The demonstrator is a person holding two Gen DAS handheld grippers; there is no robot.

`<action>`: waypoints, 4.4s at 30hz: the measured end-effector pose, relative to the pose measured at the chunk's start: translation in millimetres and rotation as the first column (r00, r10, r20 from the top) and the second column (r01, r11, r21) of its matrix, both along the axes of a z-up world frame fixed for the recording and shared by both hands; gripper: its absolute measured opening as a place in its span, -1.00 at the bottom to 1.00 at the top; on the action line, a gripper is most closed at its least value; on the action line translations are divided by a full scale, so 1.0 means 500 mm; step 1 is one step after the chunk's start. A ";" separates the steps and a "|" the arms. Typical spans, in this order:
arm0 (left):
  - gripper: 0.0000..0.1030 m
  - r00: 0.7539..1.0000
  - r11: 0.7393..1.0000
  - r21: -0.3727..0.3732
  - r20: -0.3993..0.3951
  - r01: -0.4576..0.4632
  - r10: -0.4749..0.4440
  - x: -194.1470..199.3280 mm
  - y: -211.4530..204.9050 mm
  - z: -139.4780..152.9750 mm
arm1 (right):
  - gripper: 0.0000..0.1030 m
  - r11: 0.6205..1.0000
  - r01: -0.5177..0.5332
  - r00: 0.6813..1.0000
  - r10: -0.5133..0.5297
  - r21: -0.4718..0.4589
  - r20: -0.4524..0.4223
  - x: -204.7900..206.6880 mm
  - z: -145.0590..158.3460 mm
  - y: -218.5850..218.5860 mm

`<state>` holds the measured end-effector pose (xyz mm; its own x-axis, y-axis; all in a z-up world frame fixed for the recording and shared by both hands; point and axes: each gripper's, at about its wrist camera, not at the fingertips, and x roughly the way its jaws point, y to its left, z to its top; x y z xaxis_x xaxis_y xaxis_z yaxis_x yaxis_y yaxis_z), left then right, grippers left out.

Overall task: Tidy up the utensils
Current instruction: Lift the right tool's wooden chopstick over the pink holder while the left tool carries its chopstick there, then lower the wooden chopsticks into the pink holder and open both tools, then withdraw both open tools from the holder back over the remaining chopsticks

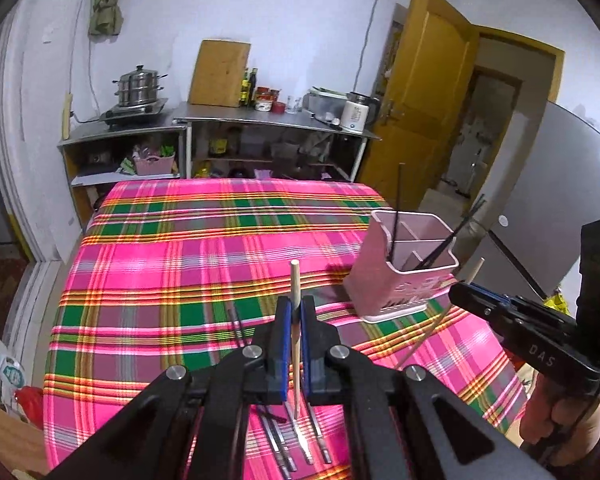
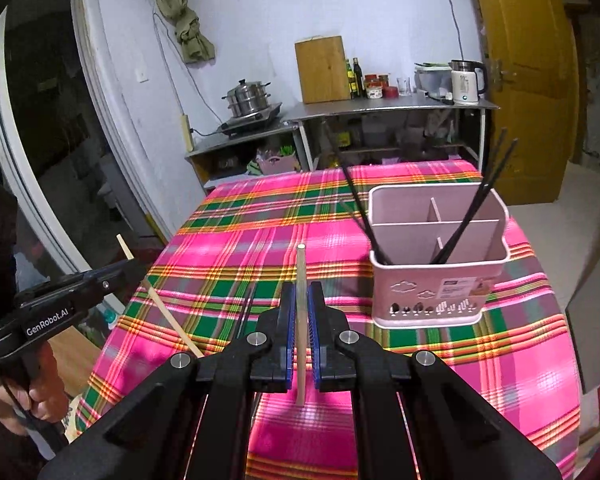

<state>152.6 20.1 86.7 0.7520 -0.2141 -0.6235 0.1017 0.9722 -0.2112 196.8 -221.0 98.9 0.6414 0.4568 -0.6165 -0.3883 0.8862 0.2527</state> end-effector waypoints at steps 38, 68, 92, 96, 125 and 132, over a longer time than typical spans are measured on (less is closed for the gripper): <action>-0.92 0.972 0.973 -0.088 0.119 0.215 -0.204 0.198 -0.216 0.166 | -0.88 0.976 0.193 0.966 -0.208 0.102 0.154 0.095 0.154 -0.193; -0.91 0.980 0.979 -0.069 0.059 0.194 -0.190 0.308 -0.236 0.009 | -0.88 0.976 0.214 0.973 -0.216 0.042 0.079 0.197 0.011 -0.153; -0.76 0.982 0.983 -0.070 0.094 0.172 -0.165 0.179 -0.168 0.033 | -0.45 0.979 0.193 0.975 -0.198 0.057 0.101 0.082 0.031 -0.170; -0.76 0.984 0.985 -0.071 0.094 0.157 -0.150 0.132 -0.141 0.024 | -0.45 0.981 0.180 0.979 -0.186 0.068 0.088 0.048 0.025 -0.165; -0.68 0.994 0.999 -0.046 -0.111 -0.029 0.024 -0.032 0.018 -0.197 | -0.45 0.999 0.024 0.997 -0.021 0.038 -0.071 -0.069 -0.119 -0.039; -0.58 0.985 0.997 -0.041 -0.161 -0.071 0.063 -0.005 0.042 -0.244 | -0.45 1.000 -0.003 0.993 0.005 0.016 -0.118 -0.054 -0.156 -0.007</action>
